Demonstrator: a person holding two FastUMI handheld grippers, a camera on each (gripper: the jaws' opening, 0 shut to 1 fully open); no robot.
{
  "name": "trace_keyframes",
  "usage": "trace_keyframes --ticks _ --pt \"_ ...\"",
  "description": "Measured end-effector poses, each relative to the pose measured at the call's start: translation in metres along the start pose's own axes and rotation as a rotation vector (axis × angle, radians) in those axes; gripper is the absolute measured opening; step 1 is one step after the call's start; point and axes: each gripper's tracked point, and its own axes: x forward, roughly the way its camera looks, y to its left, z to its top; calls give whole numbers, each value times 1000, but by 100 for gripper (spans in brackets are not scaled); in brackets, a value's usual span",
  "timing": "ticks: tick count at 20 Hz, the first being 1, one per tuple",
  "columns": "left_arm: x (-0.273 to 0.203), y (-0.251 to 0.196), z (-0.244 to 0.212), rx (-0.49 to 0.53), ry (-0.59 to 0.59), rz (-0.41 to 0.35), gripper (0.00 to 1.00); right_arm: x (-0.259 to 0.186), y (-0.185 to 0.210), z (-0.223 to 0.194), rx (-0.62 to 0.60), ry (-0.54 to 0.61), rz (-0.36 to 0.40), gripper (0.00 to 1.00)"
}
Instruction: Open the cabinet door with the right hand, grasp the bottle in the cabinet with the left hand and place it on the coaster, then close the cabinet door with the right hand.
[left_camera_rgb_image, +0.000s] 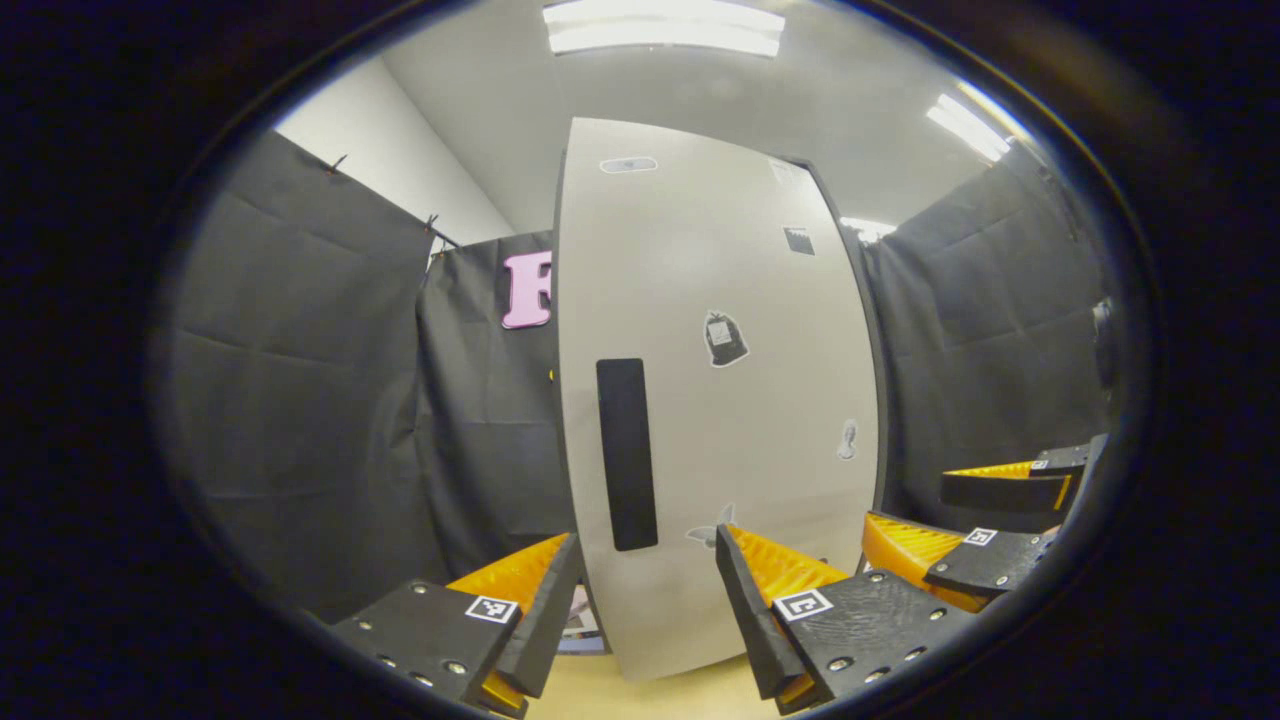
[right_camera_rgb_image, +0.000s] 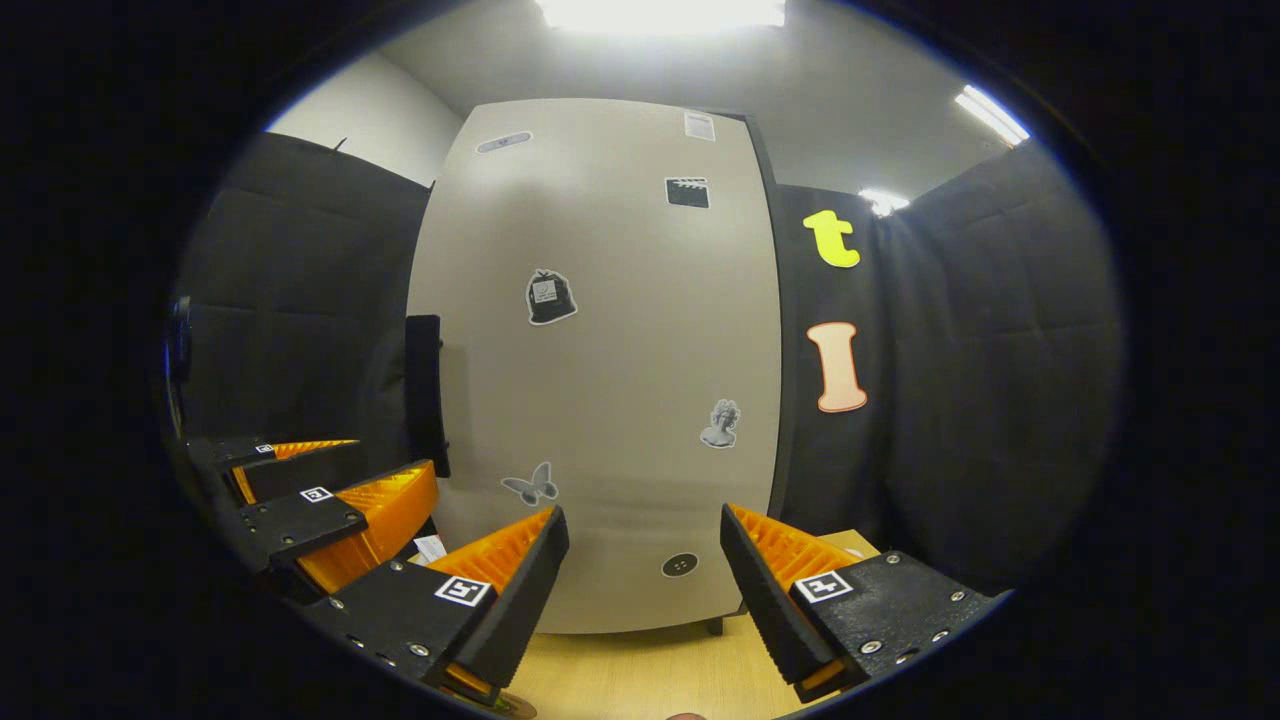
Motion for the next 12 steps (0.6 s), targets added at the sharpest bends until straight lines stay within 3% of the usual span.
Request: trace_keyframes --ticks 2,3,7,8,11,12 --pt "-2 -3 2 -1 -6 1 82 -2 -5 3 0 -12 -10 94" --pt "0 -5 0 3 -3 -2 77 -4 -10 3 -3 -15 -19 94" --pt "1 -13 -4 8 -2 -20 82 -5 -17 1 22 -12 -28 94" --pt "0 -14 -3 16 -6 -19 77 -5 -20 -1 18 -5 -35 94" --pt "-3 -16 -2 8 -19 -24 82 -5 -23 -3 25 2 -35 94" --pt "-2 -16 -2 10 -15 -23 77 -5 -25 -2 23 -1 -38 94"
